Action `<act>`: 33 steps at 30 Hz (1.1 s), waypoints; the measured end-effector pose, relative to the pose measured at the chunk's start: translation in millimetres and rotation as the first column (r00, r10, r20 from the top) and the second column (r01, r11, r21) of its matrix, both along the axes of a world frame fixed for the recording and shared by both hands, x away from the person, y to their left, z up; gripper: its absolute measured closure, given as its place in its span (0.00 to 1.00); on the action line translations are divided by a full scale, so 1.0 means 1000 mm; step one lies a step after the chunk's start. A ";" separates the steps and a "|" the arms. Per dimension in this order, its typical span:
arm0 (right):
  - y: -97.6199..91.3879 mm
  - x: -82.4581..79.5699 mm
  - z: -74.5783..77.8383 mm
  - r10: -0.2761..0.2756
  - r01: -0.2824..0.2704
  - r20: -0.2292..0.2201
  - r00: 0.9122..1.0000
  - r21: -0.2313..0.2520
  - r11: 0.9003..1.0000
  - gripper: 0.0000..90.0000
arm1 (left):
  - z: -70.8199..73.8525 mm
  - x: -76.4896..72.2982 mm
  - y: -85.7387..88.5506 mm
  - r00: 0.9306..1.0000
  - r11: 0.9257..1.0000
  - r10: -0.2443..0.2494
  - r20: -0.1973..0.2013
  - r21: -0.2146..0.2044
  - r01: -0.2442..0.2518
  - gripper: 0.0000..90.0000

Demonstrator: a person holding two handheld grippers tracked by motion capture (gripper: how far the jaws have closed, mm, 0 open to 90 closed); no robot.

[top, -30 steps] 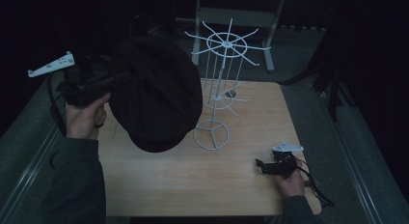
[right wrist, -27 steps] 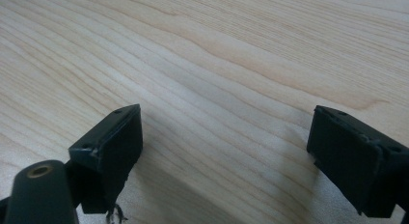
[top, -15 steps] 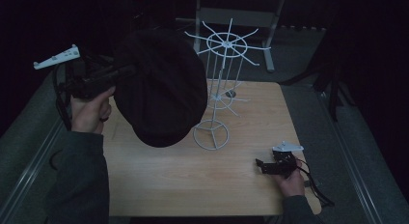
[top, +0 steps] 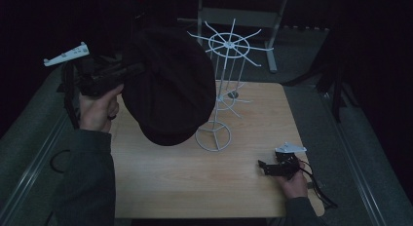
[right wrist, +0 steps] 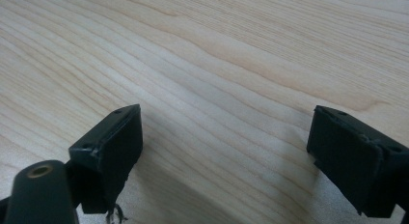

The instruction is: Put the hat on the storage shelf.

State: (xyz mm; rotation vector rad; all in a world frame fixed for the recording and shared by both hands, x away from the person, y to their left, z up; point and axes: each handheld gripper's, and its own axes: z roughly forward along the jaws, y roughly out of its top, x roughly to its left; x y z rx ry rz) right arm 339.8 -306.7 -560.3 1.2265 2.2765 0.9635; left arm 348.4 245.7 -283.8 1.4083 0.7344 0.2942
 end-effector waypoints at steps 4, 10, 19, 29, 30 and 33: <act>0.000 0.000 0.000 0.000 0.000 0.000 1.000 0.000 1.000 0.14 | 0.000 0.003 -0.002 1.000 1.000 -0.001 -0.004 -0.011 0.001 0.82; 0.000 0.000 0.000 0.000 0.000 0.000 1.000 0.000 1.000 0.14 | 0.002 0.003 0.003 1.000 0.999 -0.001 0.001 -0.043 0.001 0.82; 0.000 0.000 0.000 0.000 0.000 0.000 1.000 0.000 1.000 0.14 | -0.001 0.015 -0.010 1.000 0.999 -0.024 -0.019 -0.036 0.023 0.82; 0.000 0.000 0.000 0.000 0.000 0.000 1.000 0.000 1.000 0.14 | -0.023 0.036 -0.025 0.993 0.998 -0.051 -0.108 -0.031 0.048 0.81; 0.000 0.000 0.000 0.000 0.000 -0.001 1.000 0.000 1.000 0.14 | -0.024 0.037 -0.024 0.992 0.998 -0.057 -0.110 -0.044 0.052 0.81; 0.000 0.000 0.000 -0.001 0.001 -0.001 1.000 0.000 1.000 0.14 | -0.025 0.038 -0.025 0.992 0.998 -0.048 -0.113 -0.046 0.043 0.81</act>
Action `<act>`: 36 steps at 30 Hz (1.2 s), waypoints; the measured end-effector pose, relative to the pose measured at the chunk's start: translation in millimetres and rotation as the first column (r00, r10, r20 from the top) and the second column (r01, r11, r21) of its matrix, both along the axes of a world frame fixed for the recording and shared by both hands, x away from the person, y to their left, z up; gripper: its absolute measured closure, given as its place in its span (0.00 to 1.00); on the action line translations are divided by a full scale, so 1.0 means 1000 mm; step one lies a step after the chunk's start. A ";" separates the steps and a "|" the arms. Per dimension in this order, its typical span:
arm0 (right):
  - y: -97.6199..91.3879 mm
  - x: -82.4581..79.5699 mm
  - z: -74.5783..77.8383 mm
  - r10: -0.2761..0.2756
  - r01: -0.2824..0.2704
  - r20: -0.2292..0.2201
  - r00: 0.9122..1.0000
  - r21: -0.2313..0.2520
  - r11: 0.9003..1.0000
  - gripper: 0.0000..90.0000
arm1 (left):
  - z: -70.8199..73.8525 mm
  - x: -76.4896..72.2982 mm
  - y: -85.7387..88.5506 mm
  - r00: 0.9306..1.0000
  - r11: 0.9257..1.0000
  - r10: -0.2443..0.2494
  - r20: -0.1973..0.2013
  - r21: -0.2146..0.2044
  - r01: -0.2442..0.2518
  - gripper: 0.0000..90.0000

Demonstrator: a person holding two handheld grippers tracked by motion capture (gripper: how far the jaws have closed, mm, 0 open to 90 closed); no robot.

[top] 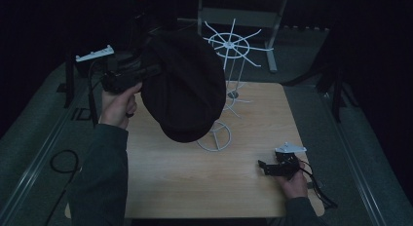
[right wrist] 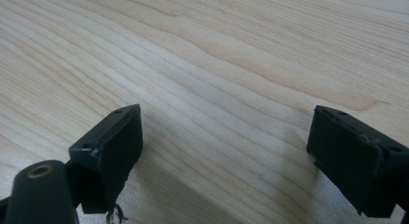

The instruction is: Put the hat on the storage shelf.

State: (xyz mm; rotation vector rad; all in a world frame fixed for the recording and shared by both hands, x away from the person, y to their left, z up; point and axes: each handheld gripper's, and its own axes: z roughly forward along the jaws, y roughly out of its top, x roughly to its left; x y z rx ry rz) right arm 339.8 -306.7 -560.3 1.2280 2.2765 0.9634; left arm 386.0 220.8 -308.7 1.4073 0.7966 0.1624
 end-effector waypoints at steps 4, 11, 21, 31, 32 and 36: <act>0.000 0.000 0.000 -0.001 0.001 0.001 1.000 0.000 1.000 0.14 | -0.001 0.000 -0.002 1.000 0.999 0.020 -0.006 0.029 -0.020 0.78; 0.000 0.000 0.000 0.000 0.000 0.001 1.000 0.000 1.000 0.14 | -0.002 0.001 -0.005 0.998 0.996 0.062 -0.014 0.060 -0.061 0.74; 0.000 0.000 0.000 0.000 0.000 -0.001 1.000 0.001 1.000 0.14 | -0.004 0.005 -0.004 0.996 0.996 0.073 -0.055 0.046 -0.071 0.57; 0.000 0.000 0.000 0.001 -0.001 0.000 1.000 0.000 1.000 0.14 | -0.002 0.003 0.000 0.991 0.992 0.119 -0.057 0.043 -0.117 0.43; 0.000 0.000 0.000 0.001 -0.001 0.000 1.000 0.000 1.000 0.14 | -0.001 0.003 0.001 0.991 0.992 0.122 -0.056 0.048 -0.120 0.43; 0.000 0.000 0.000 0.001 -0.001 0.000 1.000 0.000 1.000 0.14 | -0.001 0.000 0.004 0.989 0.989 0.136 -0.056 0.058 -0.133 0.43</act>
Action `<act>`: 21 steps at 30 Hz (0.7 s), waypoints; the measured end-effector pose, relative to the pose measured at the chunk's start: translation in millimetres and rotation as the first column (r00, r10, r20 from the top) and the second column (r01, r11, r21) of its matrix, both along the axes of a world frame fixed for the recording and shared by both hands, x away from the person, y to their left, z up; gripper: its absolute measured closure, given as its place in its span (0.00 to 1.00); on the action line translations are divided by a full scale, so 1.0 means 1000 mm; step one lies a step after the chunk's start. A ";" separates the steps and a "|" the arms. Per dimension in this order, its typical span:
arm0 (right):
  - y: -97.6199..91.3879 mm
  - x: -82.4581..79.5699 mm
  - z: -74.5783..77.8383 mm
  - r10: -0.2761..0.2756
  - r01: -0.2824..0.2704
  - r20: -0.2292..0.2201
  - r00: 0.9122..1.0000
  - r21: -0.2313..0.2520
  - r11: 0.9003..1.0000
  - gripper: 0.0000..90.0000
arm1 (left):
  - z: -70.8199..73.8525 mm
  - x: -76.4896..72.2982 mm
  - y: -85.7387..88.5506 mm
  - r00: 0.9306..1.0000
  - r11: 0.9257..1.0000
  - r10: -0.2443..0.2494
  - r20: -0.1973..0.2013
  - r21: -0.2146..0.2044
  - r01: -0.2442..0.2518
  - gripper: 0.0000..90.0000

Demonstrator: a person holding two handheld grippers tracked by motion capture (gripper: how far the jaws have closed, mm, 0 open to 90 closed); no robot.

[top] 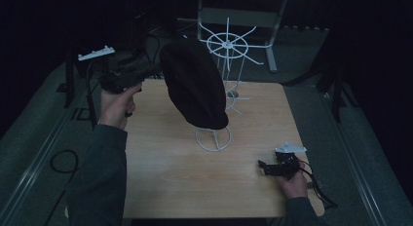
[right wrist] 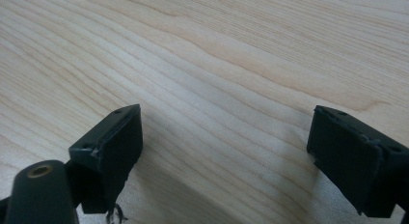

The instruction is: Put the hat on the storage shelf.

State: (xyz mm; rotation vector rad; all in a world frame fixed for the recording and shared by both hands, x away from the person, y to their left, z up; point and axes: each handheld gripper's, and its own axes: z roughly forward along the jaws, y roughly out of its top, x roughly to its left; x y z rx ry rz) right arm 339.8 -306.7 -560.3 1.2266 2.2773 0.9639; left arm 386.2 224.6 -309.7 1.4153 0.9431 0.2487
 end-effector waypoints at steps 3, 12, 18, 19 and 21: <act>0.000 0.000 0.000 0.000 0.000 0.001 1.000 0.000 1.000 0.14 | 0.000 -0.001 0.001 1.000 1.000 0.006 0.003 0.011 -0.006 0.43; 0.000 0.000 0.000 0.000 0.000 0.001 1.000 -0.001 1.000 0.14 | -0.001 -0.009 0.001 0.998 0.995 0.055 -0.006 0.088 -0.054 0.47; 0.000 0.000 0.000 0.000 0.000 0.001 1.000 -0.001 1.000 0.14 | -0.007 -0.018 0.009 0.994 0.988 0.105 -0.012 0.118 -0.103 0.47; 0.000 0.000 0.000 -0.001 0.001 0.001 1.000 -0.001 1.000 0.14 | -0.008 -0.019 0.011 0.994 0.985 0.112 -0.015 0.131 -0.110 0.48; 0.000 0.000 0.000 -0.001 0.001 0.001 1.000 -0.001 1.000 0.14 | -0.009 -0.022 0.013 0.992 0.979 0.126 -0.016 0.162 -0.121 0.48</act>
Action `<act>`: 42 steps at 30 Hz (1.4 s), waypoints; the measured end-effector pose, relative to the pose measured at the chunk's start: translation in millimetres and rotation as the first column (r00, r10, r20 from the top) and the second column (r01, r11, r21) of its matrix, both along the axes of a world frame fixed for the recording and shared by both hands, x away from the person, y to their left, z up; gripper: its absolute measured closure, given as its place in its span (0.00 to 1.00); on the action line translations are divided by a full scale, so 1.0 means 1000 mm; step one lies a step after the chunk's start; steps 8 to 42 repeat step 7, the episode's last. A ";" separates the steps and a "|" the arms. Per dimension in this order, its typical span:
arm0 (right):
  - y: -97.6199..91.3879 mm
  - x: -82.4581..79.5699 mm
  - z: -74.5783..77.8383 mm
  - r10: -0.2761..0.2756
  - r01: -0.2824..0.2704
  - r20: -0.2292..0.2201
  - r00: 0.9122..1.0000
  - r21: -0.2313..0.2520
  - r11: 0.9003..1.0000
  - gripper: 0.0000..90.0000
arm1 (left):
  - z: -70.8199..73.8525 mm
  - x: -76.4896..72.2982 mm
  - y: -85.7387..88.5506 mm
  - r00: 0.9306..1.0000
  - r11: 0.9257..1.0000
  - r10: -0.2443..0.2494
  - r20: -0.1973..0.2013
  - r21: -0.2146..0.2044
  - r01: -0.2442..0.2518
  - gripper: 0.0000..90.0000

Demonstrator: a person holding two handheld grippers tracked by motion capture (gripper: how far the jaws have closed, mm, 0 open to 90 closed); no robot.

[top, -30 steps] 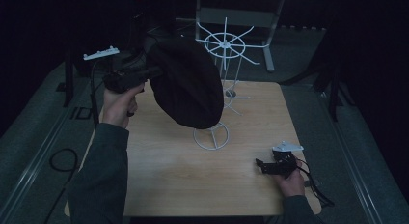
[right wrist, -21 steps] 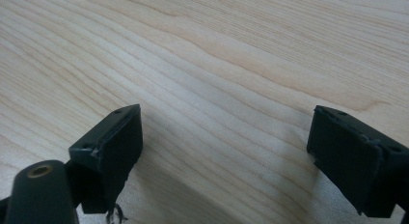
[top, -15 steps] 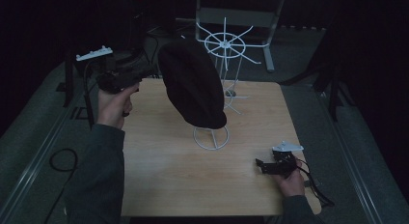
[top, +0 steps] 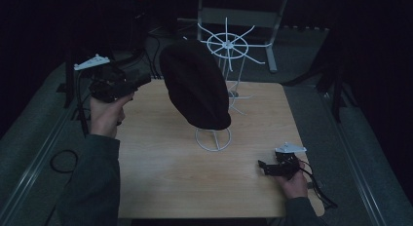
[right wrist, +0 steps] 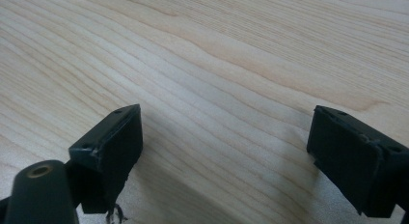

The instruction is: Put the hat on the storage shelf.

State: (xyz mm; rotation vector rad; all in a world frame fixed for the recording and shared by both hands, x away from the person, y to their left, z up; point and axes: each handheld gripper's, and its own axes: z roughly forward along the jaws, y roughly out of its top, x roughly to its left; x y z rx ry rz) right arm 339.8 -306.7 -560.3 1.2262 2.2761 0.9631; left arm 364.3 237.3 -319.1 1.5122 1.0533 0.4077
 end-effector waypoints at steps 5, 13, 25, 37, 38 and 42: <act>0.000 0.000 0.000 0.000 0.000 0.000 1.000 0.000 1.000 0.14 | -0.005 -0.008 0.004 1.000 1.000 0.011 -0.003 0.029 -0.011 0.48; 0.000 0.000 0.000 0.000 0.000 0.000 1.000 0.000 1.000 0.14 | -0.011 -0.014 0.006 0.999 0.996 0.041 -0.020 0.074 -0.040 0.48; 0.000 0.000 0.000 0.000 0.000 0.000 1.000 0.000 1.000 0.14 | -0.011 -0.014 0.006 0.999 0.996 0.041 -0.020 0.074 -0.040 0.48; 0.000 0.000 0.000 0.000 0.000 0.000 1.000 0.000 1.000 0.14 | -0.011 -0.014 0.006 0.999 0.996 0.041 -0.020 0.074 -0.040 0.48; 0.000 0.000 0.000 0.000 0.000 0.000 1.000 0.000 1.000 0.14 | -0.011 -0.014 0.006 0.999 0.996 0.041 -0.020 0.074 -0.040 0.48; 0.000 0.000 0.000 0.000 0.000 0.000 1.000 0.000 1.000 0.14 | -0.011 -0.014 0.006 0.999 0.996 0.041 -0.020 0.074 -0.040 0.48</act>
